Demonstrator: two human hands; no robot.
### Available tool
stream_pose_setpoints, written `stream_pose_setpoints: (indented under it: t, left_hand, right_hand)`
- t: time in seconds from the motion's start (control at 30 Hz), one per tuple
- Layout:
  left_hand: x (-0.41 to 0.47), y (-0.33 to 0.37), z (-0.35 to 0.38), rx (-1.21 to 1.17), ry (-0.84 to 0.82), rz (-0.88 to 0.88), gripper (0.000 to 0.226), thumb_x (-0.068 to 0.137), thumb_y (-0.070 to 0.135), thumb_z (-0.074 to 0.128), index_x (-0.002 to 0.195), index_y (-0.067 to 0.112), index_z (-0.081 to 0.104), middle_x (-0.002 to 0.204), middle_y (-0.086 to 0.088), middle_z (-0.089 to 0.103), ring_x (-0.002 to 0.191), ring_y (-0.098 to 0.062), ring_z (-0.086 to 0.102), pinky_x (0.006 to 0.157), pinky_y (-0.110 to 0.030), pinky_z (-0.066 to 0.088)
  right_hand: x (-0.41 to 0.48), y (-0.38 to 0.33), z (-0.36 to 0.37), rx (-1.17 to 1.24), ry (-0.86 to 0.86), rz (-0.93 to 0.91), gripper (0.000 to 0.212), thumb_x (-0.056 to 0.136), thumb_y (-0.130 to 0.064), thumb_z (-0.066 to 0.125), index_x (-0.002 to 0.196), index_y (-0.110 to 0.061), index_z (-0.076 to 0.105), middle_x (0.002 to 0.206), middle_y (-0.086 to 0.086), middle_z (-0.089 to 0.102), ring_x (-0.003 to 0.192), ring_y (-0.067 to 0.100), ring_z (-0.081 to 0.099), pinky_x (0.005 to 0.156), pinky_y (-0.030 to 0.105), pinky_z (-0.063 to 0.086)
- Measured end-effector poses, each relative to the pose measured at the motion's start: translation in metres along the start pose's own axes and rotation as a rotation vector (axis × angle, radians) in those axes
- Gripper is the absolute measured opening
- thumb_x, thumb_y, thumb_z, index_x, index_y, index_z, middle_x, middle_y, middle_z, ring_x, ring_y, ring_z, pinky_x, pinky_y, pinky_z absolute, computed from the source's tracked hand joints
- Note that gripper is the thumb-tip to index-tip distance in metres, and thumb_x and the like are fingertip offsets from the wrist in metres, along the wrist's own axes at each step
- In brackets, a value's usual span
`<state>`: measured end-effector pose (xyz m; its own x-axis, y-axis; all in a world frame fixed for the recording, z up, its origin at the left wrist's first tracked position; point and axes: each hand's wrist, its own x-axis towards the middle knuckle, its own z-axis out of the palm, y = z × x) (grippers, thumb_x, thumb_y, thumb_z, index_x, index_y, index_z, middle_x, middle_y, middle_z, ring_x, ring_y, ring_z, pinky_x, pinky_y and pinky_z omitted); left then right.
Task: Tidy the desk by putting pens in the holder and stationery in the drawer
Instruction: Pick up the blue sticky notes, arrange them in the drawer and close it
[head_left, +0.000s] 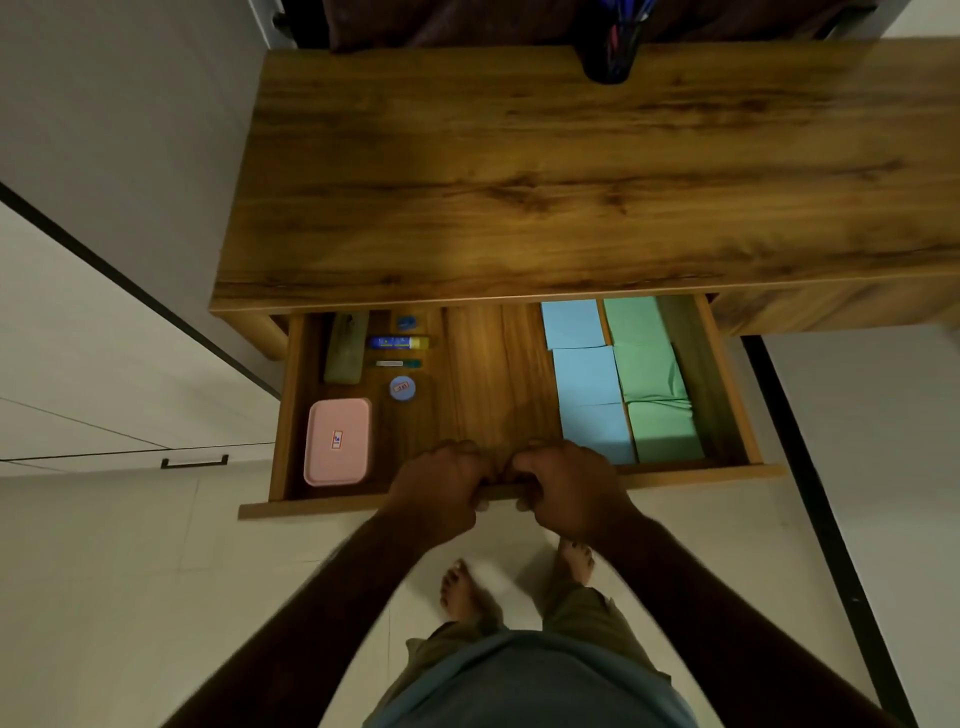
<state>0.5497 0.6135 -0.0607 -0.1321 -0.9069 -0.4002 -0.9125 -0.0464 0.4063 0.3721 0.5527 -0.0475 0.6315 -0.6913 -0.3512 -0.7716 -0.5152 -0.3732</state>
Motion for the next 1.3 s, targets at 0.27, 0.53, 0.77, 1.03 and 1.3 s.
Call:
stream_pose_setpoints:
  t: [0.27,0.53,0.77,1.03,1.3]
  left_hand:
    - [0.024,-0.004,-0.022,0.065,0.027,-0.048,0.032,0.085,0.026,0.063,0.117,0.031,0.064,0.121,0.004,0.060,0.111,-0.023,0.059,0.089,-0.041,0.053]
    - [0.051,-0.009,-0.047,0.145,0.080,-0.054,0.031,0.091,0.030,0.062,0.122,0.034,0.060,0.121,0.003,0.059,0.111,-0.024,0.059,0.087,-0.040,0.053]
    - [0.074,-0.018,-0.064,0.234,0.235,-0.091,0.049,0.083,0.034,0.074,0.124,0.022,0.051,0.129,-0.004,0.041,0.123,-0.028,0.045,0.080,-0.045,0.053]
    - [0.096,-0.025,-0.078,0.443,0.446,-0.104,0.088,0.074,0.043,0.080,0.143,0.015,0.034,0.138,-0.010,0.043,0.125,-0.030,0.047,0.100,-0.045,0.046]
    - [0.121,-0.028,-0.098,0.421,0.246,-0.276,0.091,0.082,0.051,0.072,0.151,0.015,0.024,0.153,-0.019,0.029,0.143,-0.041,0.028,0.114,-0.054,0.031]
  right_hand:
    - [0.031,0.002,-0.015,-0.025,0.021,0.021,0.028,0.079,-0.031,0.076,0.106,-0.032,0.068,0.107,-0.010,0.071,0.098,0.021,0.067,0.084,0.037,0.056]
    - [0.066,0.006,-0.035,-0.116,0.120,0.044,0.052,0.075,-0.035,0.082,0.120,-0.028,0.057,0.130,-0.002,0.051,0.118,0.027,0.056,0.088,0.044,0.054]
    - [0.098,0.009,-0.043,-0.210,0.291,0.062,0.081,0.068,-0.031,0.089,0.137,-0.021,0.048,0.137,0.009,0.044,0.120,0.031,0.048,0.074,0.042,0.056]
    - [0.120,0.004,-0.060,-0.318,0.411,0.103,0.096,0.069,-0.031,0.086,0.150,-0.022,0.036,0.145,0.012,0.039,0.129,0.033,0.041,0.086,0.048,0.054]
    - [0.144,0.011,-0.072,-0.303,0.309,0.156,0.103,0.068,-0.047,0.085,0.153,-0.022,0.031,0.155,0.008,0.035,0.144,0.032,0.032,0.114,0.058,0.031]
